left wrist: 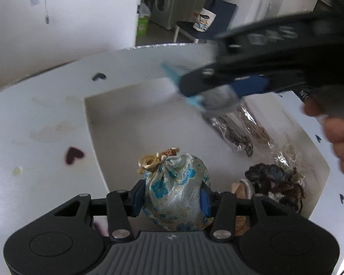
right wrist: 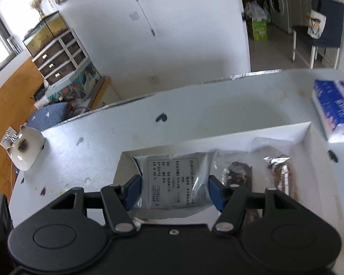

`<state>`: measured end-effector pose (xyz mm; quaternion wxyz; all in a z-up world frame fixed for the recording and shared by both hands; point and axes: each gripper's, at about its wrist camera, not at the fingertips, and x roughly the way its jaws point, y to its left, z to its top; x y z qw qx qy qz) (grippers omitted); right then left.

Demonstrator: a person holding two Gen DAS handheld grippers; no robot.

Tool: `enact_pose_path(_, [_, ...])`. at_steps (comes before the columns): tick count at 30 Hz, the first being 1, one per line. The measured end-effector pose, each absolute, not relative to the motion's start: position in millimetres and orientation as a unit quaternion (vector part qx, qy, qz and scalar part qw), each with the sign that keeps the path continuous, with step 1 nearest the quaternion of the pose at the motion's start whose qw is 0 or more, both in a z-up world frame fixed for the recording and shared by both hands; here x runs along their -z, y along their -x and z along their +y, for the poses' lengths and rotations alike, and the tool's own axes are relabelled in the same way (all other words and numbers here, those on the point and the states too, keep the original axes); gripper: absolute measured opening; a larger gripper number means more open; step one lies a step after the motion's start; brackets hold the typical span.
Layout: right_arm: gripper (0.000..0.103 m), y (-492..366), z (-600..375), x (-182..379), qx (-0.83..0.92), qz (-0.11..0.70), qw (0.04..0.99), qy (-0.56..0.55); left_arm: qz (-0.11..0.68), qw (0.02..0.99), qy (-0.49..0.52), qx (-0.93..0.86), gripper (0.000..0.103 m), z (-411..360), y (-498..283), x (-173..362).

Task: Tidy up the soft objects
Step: 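Lower the packet and pouch into the tray and open both tools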

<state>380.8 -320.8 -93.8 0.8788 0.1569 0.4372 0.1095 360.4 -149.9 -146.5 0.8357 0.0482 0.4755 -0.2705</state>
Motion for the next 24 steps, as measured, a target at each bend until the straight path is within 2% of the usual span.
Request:
enact_pose_path(8, [0.066,-415,-299,122,-0.107,0.465,0.864,-0.162,0.473,0.835,-0.035,0.280,0.050,-150,-370,153])
enact_pose_path(10, [0.071,-422,-296,127,-0.099,0.468,0.863,-0.165,0.472,0.835,-0.035,0.282,0.052,-152,-372,153])
enact_pose_path(11, [0.081,-425,-296,129,-0.090,0.469,0.863,-0.166,0.470,0.835,-0.033,0.284,0.056,-152,-373,153])
enact_pose_path(13, [0.089,-427,-297,132,-0.070,0.471,0.864,-0.162,0.470,0.834,-0.028,0.289,0.062,-153,-372,153])
enact_pose_path(15, [0.089,-426,-298,131,-0.069,0.468,0.866,-0.160,0.465,0.838,-0.023,0.286,0.074,-152,-370,151])
enact_pose_path(18, [0.089,-421,-303,128,-0.072,0.468,0.865,-0.163,0.457,0.844,-0.012,0.281,0.081,-147,-369,143])
enact_pose_path(24, [0.089,-413,-312,117,-0.073,0.462,0.868,-0.168,0.445,0.851,-0.009,0.278,0.083,-148,-365,130])
